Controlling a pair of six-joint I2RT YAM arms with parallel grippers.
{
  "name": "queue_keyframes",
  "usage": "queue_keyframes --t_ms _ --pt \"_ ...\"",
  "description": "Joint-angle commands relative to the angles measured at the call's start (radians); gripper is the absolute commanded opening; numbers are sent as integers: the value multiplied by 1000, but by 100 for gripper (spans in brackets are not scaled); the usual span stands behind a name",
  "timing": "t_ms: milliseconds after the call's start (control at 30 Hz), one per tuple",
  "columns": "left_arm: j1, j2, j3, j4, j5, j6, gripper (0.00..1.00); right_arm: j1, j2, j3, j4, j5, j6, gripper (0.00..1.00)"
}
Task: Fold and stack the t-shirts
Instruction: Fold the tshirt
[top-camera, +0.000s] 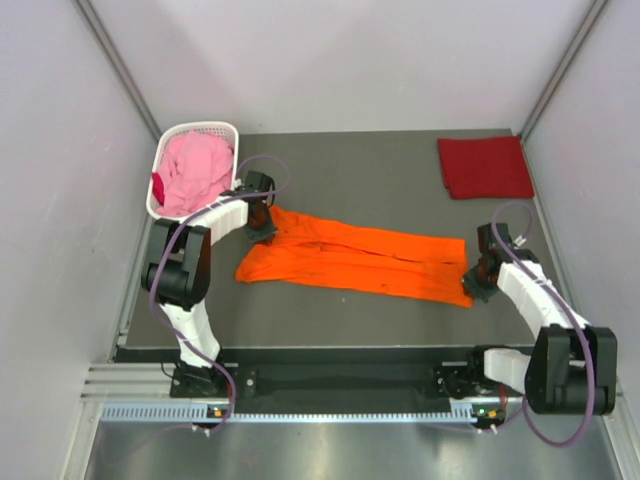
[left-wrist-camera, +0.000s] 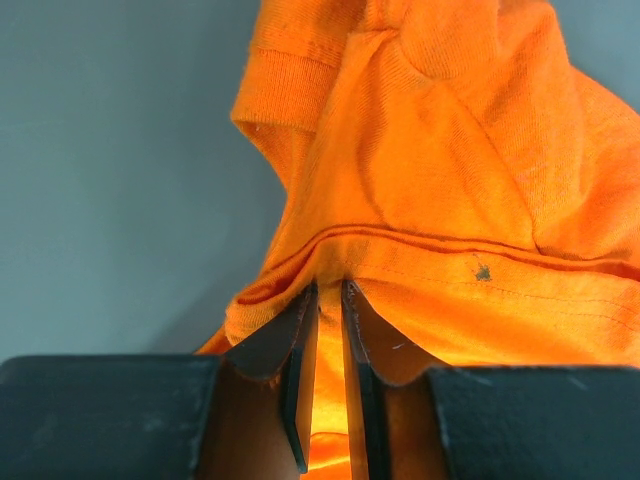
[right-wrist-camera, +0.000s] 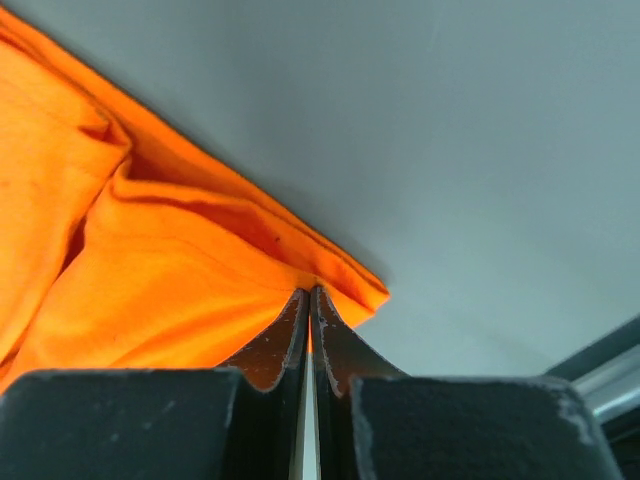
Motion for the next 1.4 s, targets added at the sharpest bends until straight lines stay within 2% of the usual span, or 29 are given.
queue_keyframes --t_ms 0,367,600,700,867,1067,1200,1367 --pt "28 74 -56 36 -102 9 21 6 -77 19 -58 74 -14 0" --pt "28 76 -50 31 -108 4 21 7 -169 -62 -118 74 23 0" --pt "28 88 -47 33 -102 6 21 6 -143 -122 -4 39 17 0" --pt "28 73 -27 14 -104 22 21 6 -115 -108 -7 45 -5 0" --pt "25 16 60 -55 -87 58 24 6 -115 -12 -125 102 -15 18" --pt "-12 -55 181 -171 -90 114 26 6 -176 84 -148 99 -84 23" --pt "-49 -139 127 -156 -70 111 26 7 -129 107 -60 9 -185 24" --pt "-55 -197 -28 -61 65 78 26 6 -28 110 42 -81 -302 24"
